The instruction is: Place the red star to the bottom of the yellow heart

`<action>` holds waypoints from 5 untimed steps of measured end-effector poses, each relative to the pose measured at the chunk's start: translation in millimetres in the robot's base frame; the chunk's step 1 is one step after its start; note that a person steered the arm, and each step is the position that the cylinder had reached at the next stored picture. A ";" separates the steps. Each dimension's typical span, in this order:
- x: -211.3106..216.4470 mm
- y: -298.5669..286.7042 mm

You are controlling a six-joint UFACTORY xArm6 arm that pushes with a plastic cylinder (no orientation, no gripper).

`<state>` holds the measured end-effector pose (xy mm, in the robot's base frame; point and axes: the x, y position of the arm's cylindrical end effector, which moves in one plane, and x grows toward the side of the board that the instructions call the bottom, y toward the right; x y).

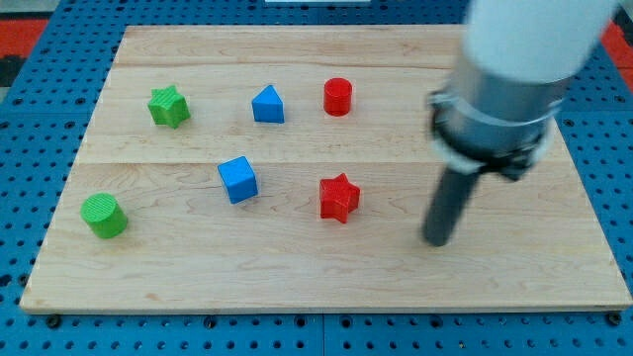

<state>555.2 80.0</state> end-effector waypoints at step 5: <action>-74.7 53.6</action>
<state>480.4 133.6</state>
